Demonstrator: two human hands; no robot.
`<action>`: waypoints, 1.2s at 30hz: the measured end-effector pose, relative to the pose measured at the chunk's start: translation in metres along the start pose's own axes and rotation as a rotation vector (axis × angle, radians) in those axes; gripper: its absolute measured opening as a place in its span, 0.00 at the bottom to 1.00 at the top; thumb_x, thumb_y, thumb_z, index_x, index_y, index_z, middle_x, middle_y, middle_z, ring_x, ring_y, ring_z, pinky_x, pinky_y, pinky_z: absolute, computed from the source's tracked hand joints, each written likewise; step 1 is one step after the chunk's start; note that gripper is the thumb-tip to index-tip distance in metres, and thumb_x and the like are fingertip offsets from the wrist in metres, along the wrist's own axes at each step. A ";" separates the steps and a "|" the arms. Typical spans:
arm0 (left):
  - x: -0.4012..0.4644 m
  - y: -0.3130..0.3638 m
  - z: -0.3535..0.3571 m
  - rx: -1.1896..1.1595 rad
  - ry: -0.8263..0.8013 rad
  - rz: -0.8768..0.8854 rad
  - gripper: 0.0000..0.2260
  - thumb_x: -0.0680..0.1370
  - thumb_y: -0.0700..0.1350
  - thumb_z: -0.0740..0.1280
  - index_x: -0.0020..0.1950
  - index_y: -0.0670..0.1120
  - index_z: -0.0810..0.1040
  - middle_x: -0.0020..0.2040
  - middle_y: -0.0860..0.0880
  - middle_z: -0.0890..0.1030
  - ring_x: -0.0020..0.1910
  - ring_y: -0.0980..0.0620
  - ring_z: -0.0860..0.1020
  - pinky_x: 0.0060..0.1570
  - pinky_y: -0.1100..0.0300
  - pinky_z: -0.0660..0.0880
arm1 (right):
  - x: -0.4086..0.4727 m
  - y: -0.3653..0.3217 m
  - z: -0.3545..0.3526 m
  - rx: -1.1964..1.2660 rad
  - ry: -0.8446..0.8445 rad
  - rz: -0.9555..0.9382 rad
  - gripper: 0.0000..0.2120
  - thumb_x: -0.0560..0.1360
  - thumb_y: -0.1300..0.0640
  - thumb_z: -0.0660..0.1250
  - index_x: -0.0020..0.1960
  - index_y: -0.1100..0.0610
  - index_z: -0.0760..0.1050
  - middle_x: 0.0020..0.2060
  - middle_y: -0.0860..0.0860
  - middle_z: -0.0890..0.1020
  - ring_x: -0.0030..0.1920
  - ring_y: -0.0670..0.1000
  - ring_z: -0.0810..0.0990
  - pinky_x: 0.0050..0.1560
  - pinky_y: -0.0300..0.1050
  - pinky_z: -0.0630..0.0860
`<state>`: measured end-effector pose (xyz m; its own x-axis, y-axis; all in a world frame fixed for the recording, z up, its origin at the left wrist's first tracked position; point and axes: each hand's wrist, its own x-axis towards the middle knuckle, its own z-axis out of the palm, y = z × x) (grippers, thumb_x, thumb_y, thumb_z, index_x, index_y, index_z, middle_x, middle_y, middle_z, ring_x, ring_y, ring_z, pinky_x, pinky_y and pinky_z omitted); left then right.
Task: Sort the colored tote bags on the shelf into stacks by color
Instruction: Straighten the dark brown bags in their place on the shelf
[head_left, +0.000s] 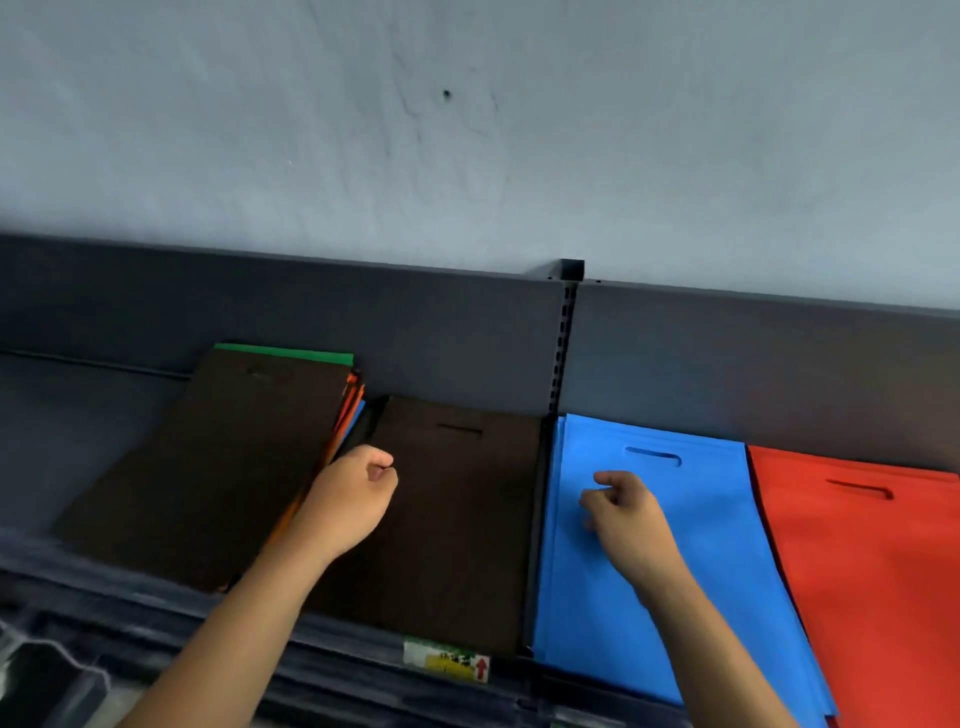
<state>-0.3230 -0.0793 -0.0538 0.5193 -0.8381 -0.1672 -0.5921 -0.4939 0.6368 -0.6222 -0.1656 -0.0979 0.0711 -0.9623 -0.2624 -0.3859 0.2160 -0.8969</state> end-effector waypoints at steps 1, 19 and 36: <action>0.001 -0.012 -0.013 -0.002 0.016 -0.018 0.12 0.83 0.49 0.64 0.66 0.52 0.78 0.55 0.53 0.81 0.51 0.56 0.81 0.43 0.60 0.75 | 0.000 -0.007 0.017 -0.014 -0.017 -0.013 0.11 0.83 0.57 0.66 0.65 0.52 0.74 0.47 0.59 0.83 0.46 0.60 0.85 0.38 0.47 0.74; 0.080 -0.156 -0.162 0.390 -0.023 -0.132 0.35 0.84 0.60 0.59 0.85 0.45 0.52 0.84 0.40 0.52 0.82 0.38 0.54 0.78 0.43 0.60 | -0.052 -0.099 0.241 -0.056 -0.110 -0.040 0.08 0.83 0.57 0.67 0.62 0.53 0.77 0.48 0.55 0.86 0.39 0.47 0.86 0.46 0.49 0.80; 0.092 -0.205 -0.190 0.311 -0.159 0.230 0.28 0.85 0.59 0.59 0.82 0.47 0.62 0.79 0.46 0.68 0.72 0.46 0.73 0.65 0.50 0.75 | -0.092 -0.130 0.314 0.015 -0.002 0.267 0.21 0.77 0.38 0.74 0.57 0.55 0.84 0.42 0.51 0.90 0.42 0.52 0.90 0.46 0.50 0.86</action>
<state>-0.0370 -0.0116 -0.0565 0.2643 -0.9481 -0.1771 -0.8522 -0.3155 0.4174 -0.2899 -0.0532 -0.0691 -0.0291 -0.8707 -0.4910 -0.3778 0.4643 -0.8011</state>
